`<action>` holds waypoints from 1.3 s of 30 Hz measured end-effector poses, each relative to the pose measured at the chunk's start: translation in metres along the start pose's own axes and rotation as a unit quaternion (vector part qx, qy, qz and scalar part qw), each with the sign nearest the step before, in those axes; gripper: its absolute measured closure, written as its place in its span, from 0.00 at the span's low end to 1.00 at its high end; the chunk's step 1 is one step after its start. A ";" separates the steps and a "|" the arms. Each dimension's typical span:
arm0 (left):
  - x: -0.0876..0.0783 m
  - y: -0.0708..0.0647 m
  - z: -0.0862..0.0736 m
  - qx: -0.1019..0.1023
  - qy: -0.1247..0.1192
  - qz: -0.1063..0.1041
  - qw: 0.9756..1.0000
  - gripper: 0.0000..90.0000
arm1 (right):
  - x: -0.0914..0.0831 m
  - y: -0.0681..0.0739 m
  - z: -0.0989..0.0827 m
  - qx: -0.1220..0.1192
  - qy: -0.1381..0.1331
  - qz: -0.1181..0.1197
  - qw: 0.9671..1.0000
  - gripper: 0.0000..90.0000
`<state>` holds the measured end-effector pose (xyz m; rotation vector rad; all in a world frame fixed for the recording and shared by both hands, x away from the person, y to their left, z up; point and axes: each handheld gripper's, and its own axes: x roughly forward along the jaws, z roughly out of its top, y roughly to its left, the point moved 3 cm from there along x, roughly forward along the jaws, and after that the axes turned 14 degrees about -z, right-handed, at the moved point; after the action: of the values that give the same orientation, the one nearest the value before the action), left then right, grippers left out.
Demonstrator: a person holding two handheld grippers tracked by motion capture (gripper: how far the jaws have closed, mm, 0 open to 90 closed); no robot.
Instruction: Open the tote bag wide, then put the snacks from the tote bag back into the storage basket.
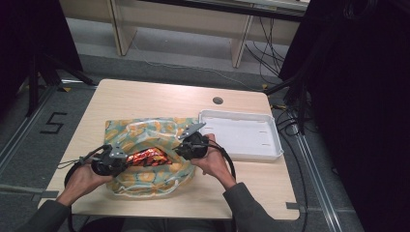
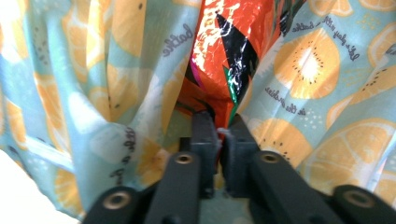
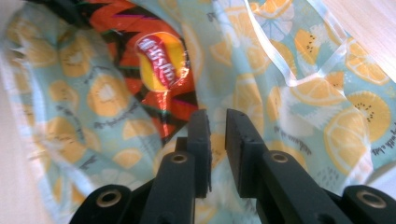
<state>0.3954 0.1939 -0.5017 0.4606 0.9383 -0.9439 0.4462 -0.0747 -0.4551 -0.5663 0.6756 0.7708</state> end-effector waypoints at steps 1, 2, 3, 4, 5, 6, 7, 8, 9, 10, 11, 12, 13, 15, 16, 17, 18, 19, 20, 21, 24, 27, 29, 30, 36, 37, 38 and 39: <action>-0.002 0.000 0.001 0.009 -0.005 0.001 1.000 0.97 | -0.003 0.000 -0.001 0.000 -0.001 0.004 1.000 0.89; -0.004 -0.001 0.002 0.007 -0.007 -0.004 1.000 0.97 | -0.006 0.000 -0.003 0.003 -0.003 0.003 1.000 0.88; -0.008 -0.002 0.003 0.014 -0.005 -0.009 1.000 0.98 | -0.009 0.001 -0.004 0.011 -0.001 0.003 1.000 0.88; -0.011 -0.003 0.005 0.018 -0.011 -0.012 1.000 0.98 | -0.011 0.000 -0.006 0.008 -0.005 0.003 1.000 0.87; -0.015 -0.005 0.006 0.012 -0.014 -0.019 1.000 0.98 | -0.013 -0.002 -0.008 0.005 -0.006 -0.002 1.000 0.87; -0.020 -0.006 0.008 0.009 -0.017 -0.026 0.999 0.98 | -0.015 -0.001 -0.009 0.013 -0.006 0.000 1.000 0.86; -0.025 -0.007 0.009 0.008 -0.019 -0.029 0.999 0.98 | -0.018 -0.003 -0.011 0.009 -0.006 0.002 1.000 0.85; -0.030 -0.008 0.011 0.017 -0.021 -0.032 0.999 0.98 | -0.019 -0.003 -0.013 0.012 -0.007 -0.002 1.000 0.84; -0.034 -0.010 0.013 0.013 -0.031 -0.031 0.999 0.98 | -0.021 -0.003 -0.015 0.014 -0.001 0.003 1.000 0.84; -0.037 -0.010 0.015 0.018 -0.039 -0.034 0.999 0.98 | -0.022 -0.002 -0.017 0.020 0.001 0.002 1.000 0.83; -0.040 -0.011 0.017 0.013 -0.044 -0.036 0.998 0.98 | -0.022 -0.001 -0.019 0.018 -0.001 0.004 1.000 0.81; -0.043 -0.013 0.019 0.018 -0.048 -0.041 0.998 0.98 | -0.022 -0.001 -0.021 0.007 -0.002 0.006 1.000 0.80; -0.046 -0.014 0.021 0.017 -0.050 -0.044 0.998 0.98 | -0.022 0.002 -0.022 0.017 0.001 0.007 1.000 0.78; -0.050 -0.017 0.024 0.020 -0.052 -0.051 0.997 0.98 | -0.021 0.005 -0.023 0.006 -0.006 0.012 1.000 0.74; -0.051 -0.019 0.025 0.019 -0.056 -0.053 0.997 0.98 | -0.021 0.007 -0.022 0.012 -0.006 0.014 1.000 0.73; -0.053 -0.020 0.027 0.021 -0.061 -0.058 0.996 0.98 | -0.021 0.008 -0.022 0.009 -0.008 0.015 1.000 0.72; -0.054 -0.021 0.028 0.025 -0.062 -0.060 0.996 0.98 | -0.021 0.009 -0.021 0.010 -0.011 0.020 1.000 0.71; -0.056 -0.021 0.029 0.022 -0.064 -0.061 0.996 0.98 | -0.022 0.010 -0.020 0.009 -0.009 0.021 1.000 0.70; -0.057 -0.022 0.030 0.023 -0.067 -0.064 0.995 0.98 | -0.022 0.011 -0.020 0.009 -0.011 0.022 1.000 0.69; -0.060 -0.022 0.030 0.032 -0.062 -0.067 0.995 0.98 | -0.023 0.012 -0.020 0.017 -0.010 0.019 1.000 0.69; -0.065 -0.024 0.032 0.026 -0.072 -0.074 0.994 0.98 | -0.023 0.013 -0.020 0.021 -0.012 0.020 0.999 0.67; -0.070 -0.026 0.035 0.026 -0.077 -0.074 0.994 0.98 | -0.024 0.012 -0.020 0.024 -0.015 0.018 0.999 0.66; -0.074 -0.028 0.036 0.023 -0.083 -0.080 0.993 0.98 | -0.026 0.012 -0.019 0.021 -0.019 0.021 0.999 0.66; -0.076 -0.027 0.036 0.024 -0.087 -0.079 0.993 0.98 | -0.025 0.011 -0.018 0.016 -0.027 0.022 0.999 0.66; -0.085 -0.025 0.038 0.018 -0.102 -0.093 0.990 0.98 | -0.032 0.010 -0.014 0.020 -0.049 0.027 0.998 0.64; -0.087 -0.024 0.038 0.025 -0.102 -0.092 0.990 0.98 | -0.033 0.011 -0.015 0.040 -0.041 0.027 0.998 0.63; -0.087 -0.024 0.038 0.019 -0.102 -0.094 0.990 0.98 | -0.032 0.008 -0.015 0.024 -0.045 0.029 0.998 0.63; -0.087 -0.023 0.038 0.016 -0.104 -0.088 0.991 0.98 | -0.034 0.010 -0.015 0.040 -0.035 0.027 0.998 0.62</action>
<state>0.3716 0.1967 -0.4071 0.3025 0.7847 -1.1456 0.4156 -0.0941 -0.4425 -0.4475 0.6553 0.8071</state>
